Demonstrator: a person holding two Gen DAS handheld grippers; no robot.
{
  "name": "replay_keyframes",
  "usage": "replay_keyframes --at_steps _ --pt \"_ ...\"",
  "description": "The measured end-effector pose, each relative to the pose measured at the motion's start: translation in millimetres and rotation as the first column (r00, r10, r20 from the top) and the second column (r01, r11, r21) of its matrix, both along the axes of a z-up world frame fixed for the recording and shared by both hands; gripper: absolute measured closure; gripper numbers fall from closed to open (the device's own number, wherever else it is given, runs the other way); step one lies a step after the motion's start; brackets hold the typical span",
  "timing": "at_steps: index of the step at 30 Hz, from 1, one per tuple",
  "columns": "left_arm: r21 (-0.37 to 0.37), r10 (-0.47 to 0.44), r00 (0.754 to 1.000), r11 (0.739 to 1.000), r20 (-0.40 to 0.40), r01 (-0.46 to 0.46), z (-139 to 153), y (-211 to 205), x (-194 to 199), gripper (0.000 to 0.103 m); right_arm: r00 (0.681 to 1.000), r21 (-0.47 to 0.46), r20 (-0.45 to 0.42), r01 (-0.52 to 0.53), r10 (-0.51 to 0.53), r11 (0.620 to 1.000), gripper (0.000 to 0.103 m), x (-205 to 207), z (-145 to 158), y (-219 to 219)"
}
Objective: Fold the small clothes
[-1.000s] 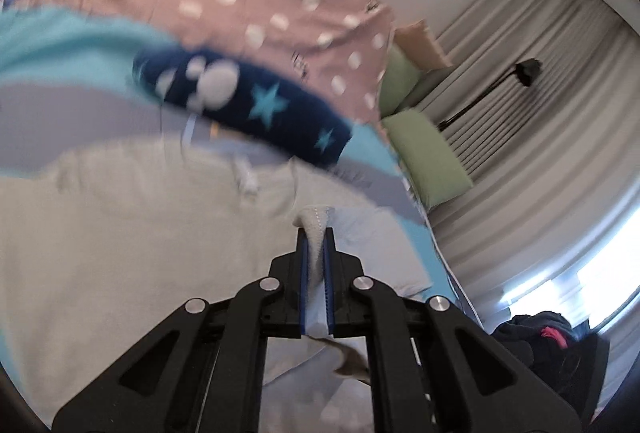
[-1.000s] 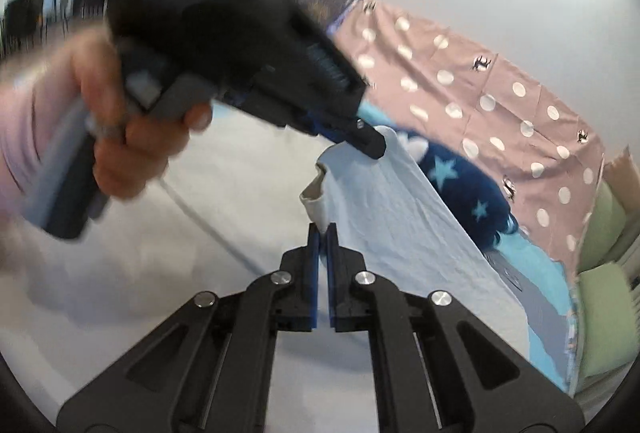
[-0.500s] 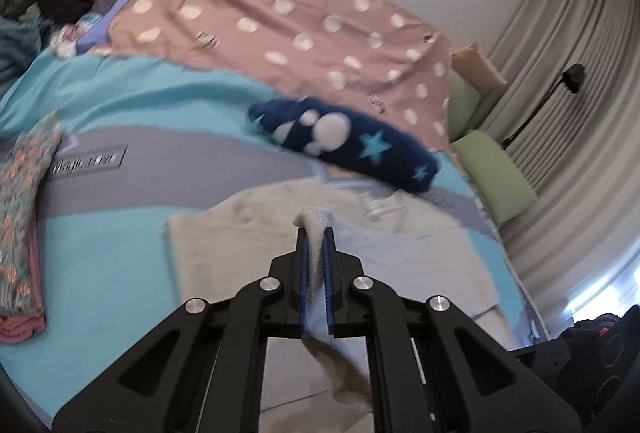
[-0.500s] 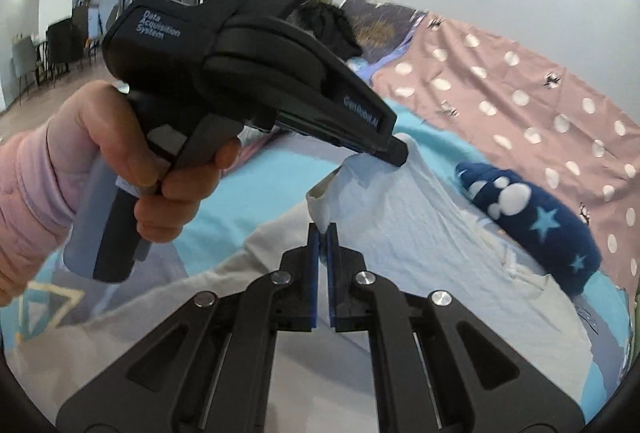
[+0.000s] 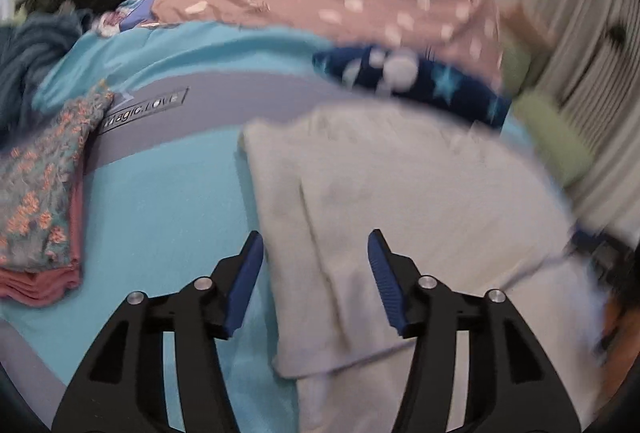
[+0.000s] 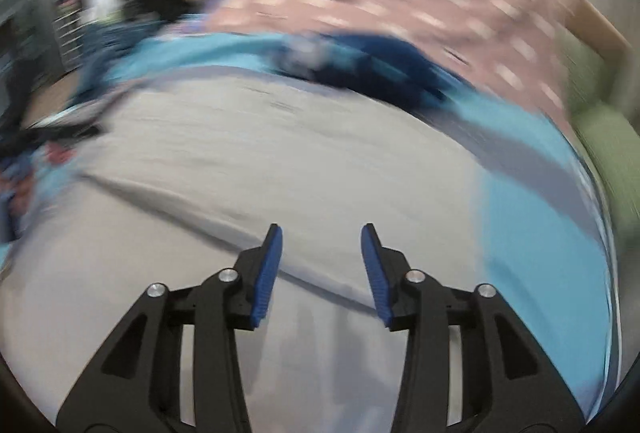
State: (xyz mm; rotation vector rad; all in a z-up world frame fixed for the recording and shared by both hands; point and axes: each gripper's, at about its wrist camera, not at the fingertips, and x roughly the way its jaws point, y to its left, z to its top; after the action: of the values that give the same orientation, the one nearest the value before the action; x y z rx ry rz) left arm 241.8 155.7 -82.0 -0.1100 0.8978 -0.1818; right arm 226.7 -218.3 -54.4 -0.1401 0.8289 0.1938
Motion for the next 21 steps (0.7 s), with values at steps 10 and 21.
replay_keyframes --at_steps 10,21 --pt "0.130 -0.054 0.991 0.991 0.120 0.038 45.3 -52.1 -9.4 0.038 0.969 0.179 -0.092 0.243 -0.230 0.953 0.046 -30.5 -24.8 -101.0" --pt "0.026 -0.484 0.875 0.875 0.028 0.483 62.5 -284.9 57.4 0.036 0.986 0.229 -0.093 0.159 -0.140 0.960 0.020 -23.2 -38.4 -93.1"
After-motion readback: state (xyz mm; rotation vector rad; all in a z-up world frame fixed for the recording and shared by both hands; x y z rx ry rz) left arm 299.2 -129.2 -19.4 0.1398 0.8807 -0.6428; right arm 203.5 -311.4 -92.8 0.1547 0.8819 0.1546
